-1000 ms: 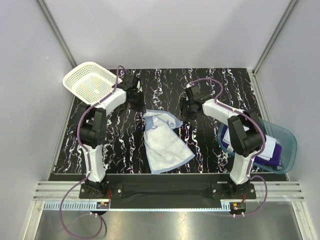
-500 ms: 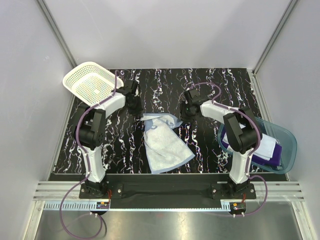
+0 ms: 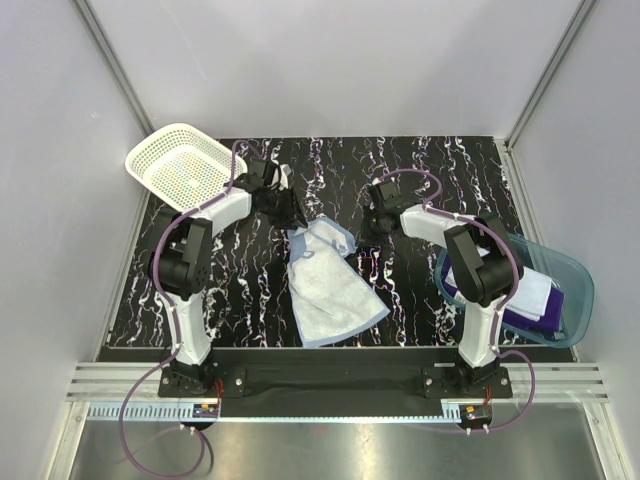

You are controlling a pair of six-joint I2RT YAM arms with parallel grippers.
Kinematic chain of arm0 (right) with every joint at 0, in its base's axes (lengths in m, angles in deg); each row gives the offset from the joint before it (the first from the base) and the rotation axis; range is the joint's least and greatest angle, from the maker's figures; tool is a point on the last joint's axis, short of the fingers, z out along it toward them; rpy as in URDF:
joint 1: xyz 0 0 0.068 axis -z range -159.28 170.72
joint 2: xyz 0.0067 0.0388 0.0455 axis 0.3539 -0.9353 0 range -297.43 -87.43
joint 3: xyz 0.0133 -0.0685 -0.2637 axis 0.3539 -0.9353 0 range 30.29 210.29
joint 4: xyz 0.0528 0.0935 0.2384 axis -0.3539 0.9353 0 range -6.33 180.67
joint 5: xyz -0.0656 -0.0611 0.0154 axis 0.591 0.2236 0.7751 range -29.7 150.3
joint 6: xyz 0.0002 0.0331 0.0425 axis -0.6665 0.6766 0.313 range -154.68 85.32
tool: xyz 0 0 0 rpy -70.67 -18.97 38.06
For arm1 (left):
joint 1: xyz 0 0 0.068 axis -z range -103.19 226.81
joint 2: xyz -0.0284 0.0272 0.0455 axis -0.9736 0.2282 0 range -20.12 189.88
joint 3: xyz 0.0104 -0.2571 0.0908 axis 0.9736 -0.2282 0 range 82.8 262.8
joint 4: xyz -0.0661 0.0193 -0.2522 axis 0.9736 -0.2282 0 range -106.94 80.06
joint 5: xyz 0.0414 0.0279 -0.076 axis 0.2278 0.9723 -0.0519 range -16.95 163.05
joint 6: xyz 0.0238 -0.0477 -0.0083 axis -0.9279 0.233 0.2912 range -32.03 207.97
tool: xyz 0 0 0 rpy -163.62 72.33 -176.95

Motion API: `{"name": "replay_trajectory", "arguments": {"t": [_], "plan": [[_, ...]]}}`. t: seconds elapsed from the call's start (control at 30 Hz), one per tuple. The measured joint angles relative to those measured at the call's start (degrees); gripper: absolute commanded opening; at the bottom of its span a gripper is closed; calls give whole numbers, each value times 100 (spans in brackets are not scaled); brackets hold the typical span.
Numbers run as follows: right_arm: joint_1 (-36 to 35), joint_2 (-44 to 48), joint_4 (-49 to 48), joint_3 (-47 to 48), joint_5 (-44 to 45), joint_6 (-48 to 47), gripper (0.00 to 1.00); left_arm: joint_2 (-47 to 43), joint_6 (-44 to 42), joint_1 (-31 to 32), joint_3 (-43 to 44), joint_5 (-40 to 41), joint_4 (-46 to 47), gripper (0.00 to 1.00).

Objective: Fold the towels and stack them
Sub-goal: Flatten out the crumpled towel

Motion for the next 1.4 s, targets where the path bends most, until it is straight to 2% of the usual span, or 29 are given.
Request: {"name": "replay_trajectory", "arguments": {"t": [0.17, 0.23, 0.27, 0.33, 0.37, 0.4, 0.7, 0.93, 1.2, 1.3, 1.4], "plan": [[0, -2, -15, 0, -13, -46, 0, 68, -236, -2, 109, -155, 4, 38], [0, -2, -20, 0, -17, -63, 0, 103, -304, -2, 153, -170, 7, 33], [0, -2, -24, 0, -17, -68, 0, 109, -345, -2, 160, -170, 2, 25], [0, -2, -28, 0, -22, -87, 0, 120, -400, -2, 170, -168, -4, 15], [0, -2, -28, 0, -24, -105, 0, 136, -433, -2, 192, -168, -15, 5], [0, -2, -28, 0, -24, -116, 0, 153, -444, -2, 221, -166, -26, 0], [0, 85, -4, 0, 66, -356, 0, 280, -525, -4, 638, -155, -221, 0], [0, 918, 452, 326, 549, -673, 0, 11, -656, -4, 1443, -92, -946, 0], [0, 2306, 1001, 2022, 1276, -1322, 0, -933, -778, -4, 3427, -87, -1552, 0], [0, 2905, 1073, 2555, 1482, -1606, 0, -1578, -750, -2, 3639, -181, -1539, 0], [0, 3587, 1095, 2658, 1602, -1864, 0, -2267, -702, 15, 3536, -341, -1456, 0]]}}
